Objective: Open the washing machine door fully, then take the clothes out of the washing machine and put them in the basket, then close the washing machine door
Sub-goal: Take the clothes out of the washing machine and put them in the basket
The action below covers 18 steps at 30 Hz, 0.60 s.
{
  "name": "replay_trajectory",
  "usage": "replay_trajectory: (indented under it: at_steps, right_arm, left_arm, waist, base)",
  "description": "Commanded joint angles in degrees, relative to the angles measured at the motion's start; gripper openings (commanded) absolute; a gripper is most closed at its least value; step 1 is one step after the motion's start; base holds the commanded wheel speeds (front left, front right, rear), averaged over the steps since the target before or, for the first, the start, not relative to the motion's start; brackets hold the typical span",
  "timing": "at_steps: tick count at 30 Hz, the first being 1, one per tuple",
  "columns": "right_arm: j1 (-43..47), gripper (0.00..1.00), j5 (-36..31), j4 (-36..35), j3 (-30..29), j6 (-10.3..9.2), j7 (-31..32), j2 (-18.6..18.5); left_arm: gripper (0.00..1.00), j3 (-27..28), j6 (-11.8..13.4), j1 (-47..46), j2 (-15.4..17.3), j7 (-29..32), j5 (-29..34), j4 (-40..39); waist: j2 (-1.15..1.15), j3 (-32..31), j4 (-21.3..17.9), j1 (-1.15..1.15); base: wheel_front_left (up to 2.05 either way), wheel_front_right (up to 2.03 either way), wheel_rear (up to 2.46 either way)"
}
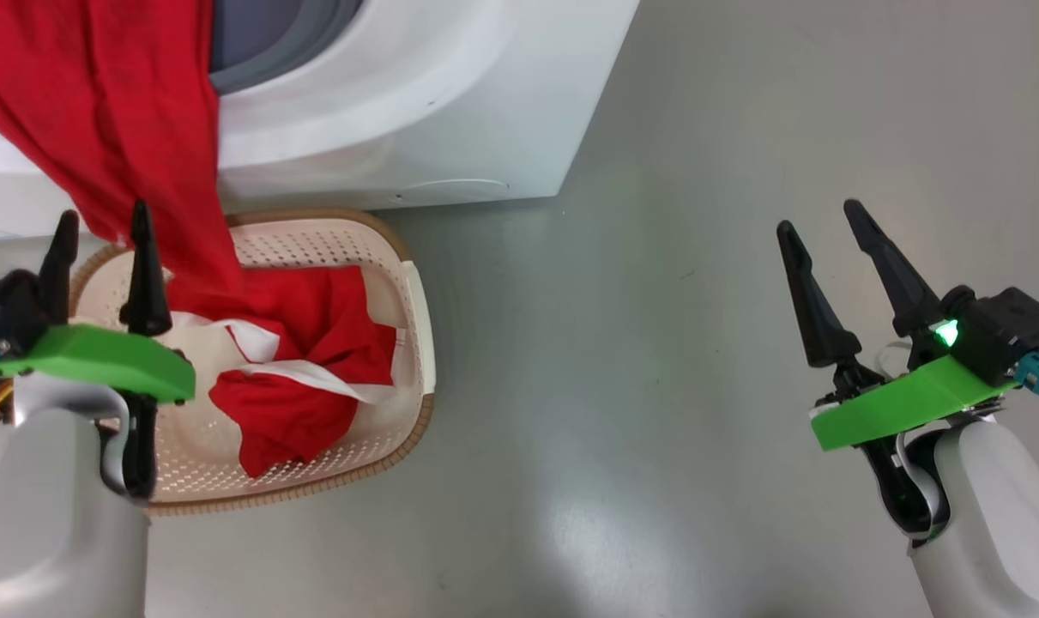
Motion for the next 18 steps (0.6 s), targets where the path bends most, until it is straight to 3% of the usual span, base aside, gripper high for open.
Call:
replay_trajectory:
  at_steps: [1, 18]
  right_arm:
    - [2.5, 1.00, -0.1, -1.2, 0.6, 0.09, -0.4, -0.5]
    - [4.4, 1.00, 0.2, -1.4, 0.5, 0.09, -0.4, -1.2]
  left_arm:
    - [1.00, 3.1, 0.2, 3.7, 1.3, -0.5, 1.9, -5.2]
    - [1.00, 10.1, -0.4, 24.1, -5.0, -0.5, 8.2, -30.6]
  waist:
    - [0.00, -0.8, 0.5, 0.00]
    - [0.00, -2.7, 1.2, 0.00]
  base:
    - [0.00, 0.00, 0.00]
    - [0.00, 0.00, 0.00]
